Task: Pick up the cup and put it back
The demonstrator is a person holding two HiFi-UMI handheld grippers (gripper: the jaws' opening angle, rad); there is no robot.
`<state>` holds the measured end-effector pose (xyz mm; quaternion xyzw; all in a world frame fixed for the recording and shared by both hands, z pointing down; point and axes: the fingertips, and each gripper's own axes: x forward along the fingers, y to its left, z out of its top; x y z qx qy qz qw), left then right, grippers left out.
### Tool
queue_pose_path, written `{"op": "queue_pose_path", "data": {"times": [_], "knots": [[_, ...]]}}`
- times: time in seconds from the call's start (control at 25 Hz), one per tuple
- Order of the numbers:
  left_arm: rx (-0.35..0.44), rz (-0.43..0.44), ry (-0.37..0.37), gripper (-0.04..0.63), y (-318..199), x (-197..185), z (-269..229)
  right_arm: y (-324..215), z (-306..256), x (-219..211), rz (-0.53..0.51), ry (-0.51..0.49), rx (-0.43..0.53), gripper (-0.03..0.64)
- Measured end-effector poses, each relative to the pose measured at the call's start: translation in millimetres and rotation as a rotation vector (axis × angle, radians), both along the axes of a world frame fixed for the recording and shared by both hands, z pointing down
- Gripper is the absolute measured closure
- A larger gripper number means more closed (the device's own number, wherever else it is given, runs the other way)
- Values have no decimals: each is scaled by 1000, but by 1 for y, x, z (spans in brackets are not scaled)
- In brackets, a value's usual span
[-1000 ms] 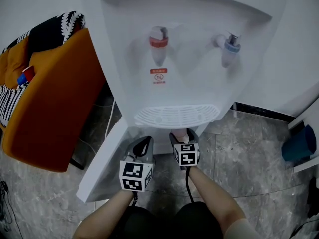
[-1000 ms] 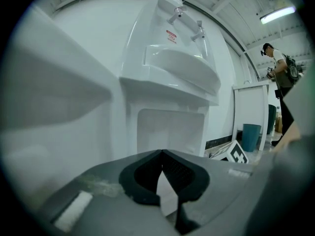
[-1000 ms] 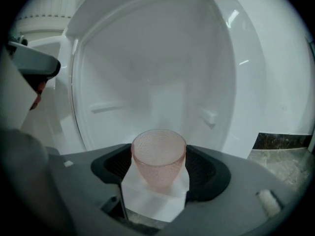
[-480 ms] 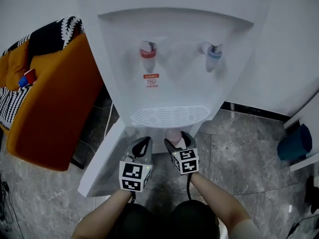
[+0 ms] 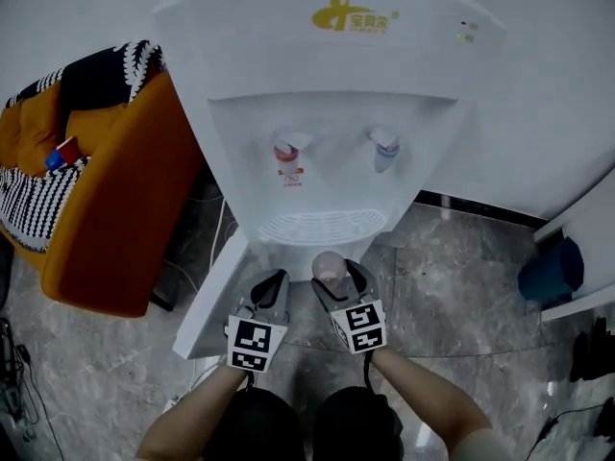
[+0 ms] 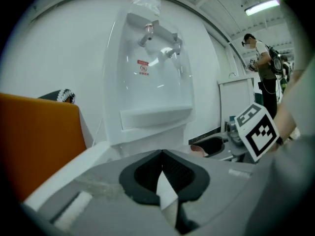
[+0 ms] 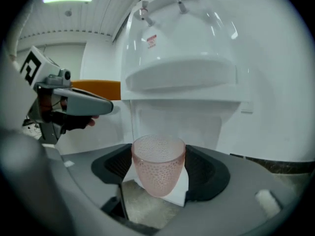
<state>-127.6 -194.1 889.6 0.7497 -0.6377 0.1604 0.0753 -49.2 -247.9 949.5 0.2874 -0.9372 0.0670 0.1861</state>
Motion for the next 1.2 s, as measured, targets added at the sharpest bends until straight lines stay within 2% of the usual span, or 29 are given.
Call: {"op": "queue_pose_path", "data": {"times": [0.08, 0.32, 0.44, 0.72, 1.0, 1.2], "knots": [[-5, 10, -26, 592, 7, -3, -23, 4, -23, 11, 0, 11, -4, 276], [-69, 11, -14, 592, 45, -5, -97, 47, -99, 47, 27, 77, -65, 276], [-91, 14, 10, 592, 59, -1, -139, 69, -148, 54, 28, 81, -90, 276], [-98, -12, 14, 592, 85, 6, -250, 104, -269, 75, 12, 79, -116, 276], [-96, -14, 13, 592, 110, 15, -362, 106, -404, 86, -11, 33, -87, 275], [-49, 16, 16, 592, 116, 21, -446, 93, -506, 84, -89, 41, 59, 275]]}}
